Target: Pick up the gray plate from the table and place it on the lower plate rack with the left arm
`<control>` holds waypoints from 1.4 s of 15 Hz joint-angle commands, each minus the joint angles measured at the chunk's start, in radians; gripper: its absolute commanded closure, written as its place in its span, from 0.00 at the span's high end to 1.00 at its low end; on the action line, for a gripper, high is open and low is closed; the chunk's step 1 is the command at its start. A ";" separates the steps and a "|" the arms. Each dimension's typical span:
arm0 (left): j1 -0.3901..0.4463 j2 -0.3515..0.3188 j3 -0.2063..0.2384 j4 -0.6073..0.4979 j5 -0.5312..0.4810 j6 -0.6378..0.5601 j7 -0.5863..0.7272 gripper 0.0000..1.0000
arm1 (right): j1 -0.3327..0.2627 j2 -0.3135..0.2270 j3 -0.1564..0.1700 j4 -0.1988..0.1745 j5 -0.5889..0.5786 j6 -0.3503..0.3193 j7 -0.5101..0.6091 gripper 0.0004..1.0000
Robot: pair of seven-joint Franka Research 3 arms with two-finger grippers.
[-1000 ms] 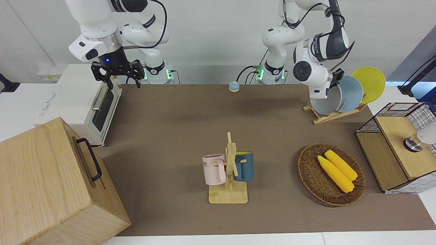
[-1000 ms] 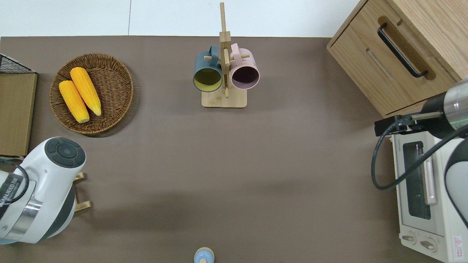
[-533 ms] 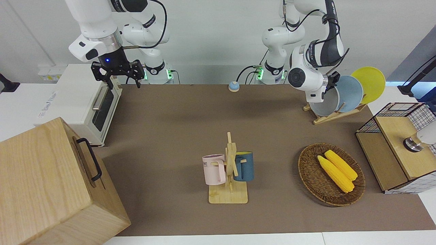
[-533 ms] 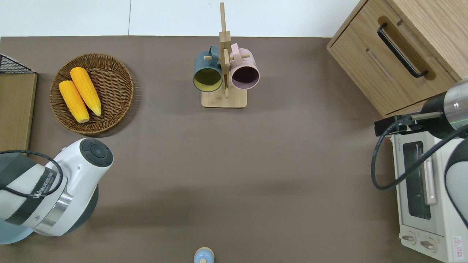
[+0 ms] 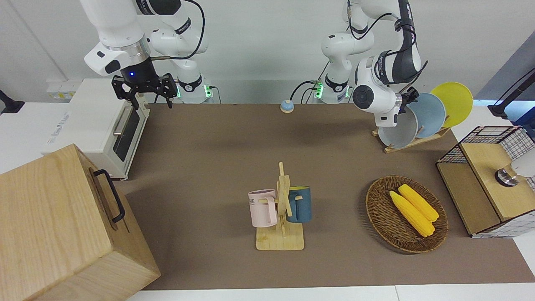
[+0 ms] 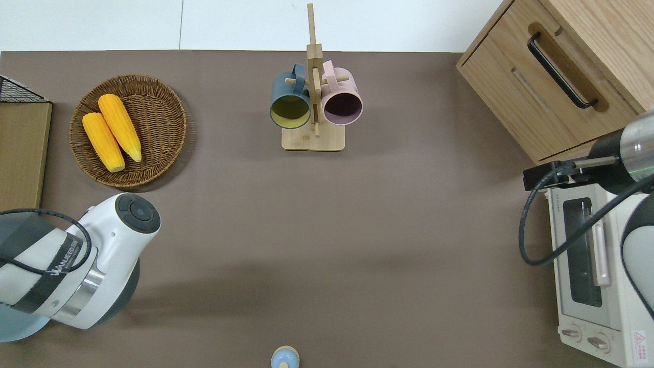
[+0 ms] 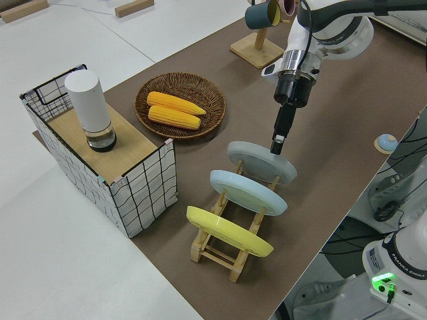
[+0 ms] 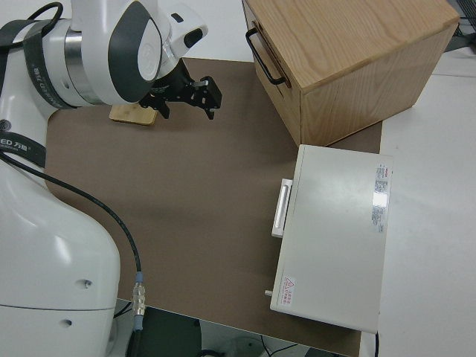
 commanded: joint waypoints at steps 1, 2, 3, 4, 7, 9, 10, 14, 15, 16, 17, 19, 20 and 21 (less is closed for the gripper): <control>-0.016 0.002 -0.002 0.001 0.019 -0.023 -0.017 1.00 | -0.021 0.009 0.020 0.021 -0.003 -0.016 0.013 0.98; -0.016 -0.001 -0.005 0.004 0.019 -0.023 -0.018 1.00 | -0.022 0.009 0.020 0.020 -0.003 -0.016 0.013 0.98; -0.016 -0.002 -0.008 0.010 0.017 -0.025 -0.017 1.00 | -0.022 0.009 0.020 0.020 -0.003 -0.016 0.013 0.98; -0.014 -0.002 -0.008 0.019 0.011 -0.023 -0.015 1.00 | -0.022 0.009 0.020 0.020 -0.003 -0.016 0.013 0.98; -0.016 -0.002 -0.008 0.062 -0.027 -0.015 -0.002 1.00 | -0.022 0.009 0.020 0.020 -0.003 -0.016 0.013 0.98; -0.016 -0.001 -0.010 0.102 -0.108 -0.012 0.001 1.00 | -0.022 0.009 0.020 0.020 -0.003 -0.016 0.013 0.98; -0.016 -0.002 -0.011 0.131 -0.155 -0.011 0.005 1.00 | -0.022 0.009 0.020 0.020 -0.003 -0.016 0.013 0.98; -0.016 -0.014 -0.011 0.275 -0.335 -0.022 0.099 1.00 | -0.022 0.009 0.020 0.020 -0.003 -0.016 0.013 0.98; -0.014 -0.016 -0.008 0.304 -0.379 -0.022 0.138 1.00 | -0.022 0.009 0.020 0.021 -0.003 -0.016 0.013 0.98; -0.013 -0.017 -0.003 0.338 -0.421 -0.029 0.176 1.00 | -0.022 0.009 0.020 0.021 -0.003 -0.016 0.013 0.98; -0.013 -0.017 -0.002 0.361 -0.458 -0.044 0.204 1.00 | -0.022 0.009 0.020 0.020 -0.003 -0.016 0.013 0.98; -0.005 -0.024 0.006 0.398 -0.542 -0.049 0.257 1.00 | -0.022 0.009 0.020 0.021 -0.003 -0.016 0.013 0.98; 0.001 -0.028 0.015 0.424 -0.615 -0.049 0.299 1.00 | -0.022 0.009 0.020 0.020 -0.003 -0.016 0.013 0.98; 0.004 -0.031 0.035 0.450 -0.692 -0.051 0.355 1.00 | -0.022 0.009 0.020 0.021 -0.003 -0.016 0.013 0.98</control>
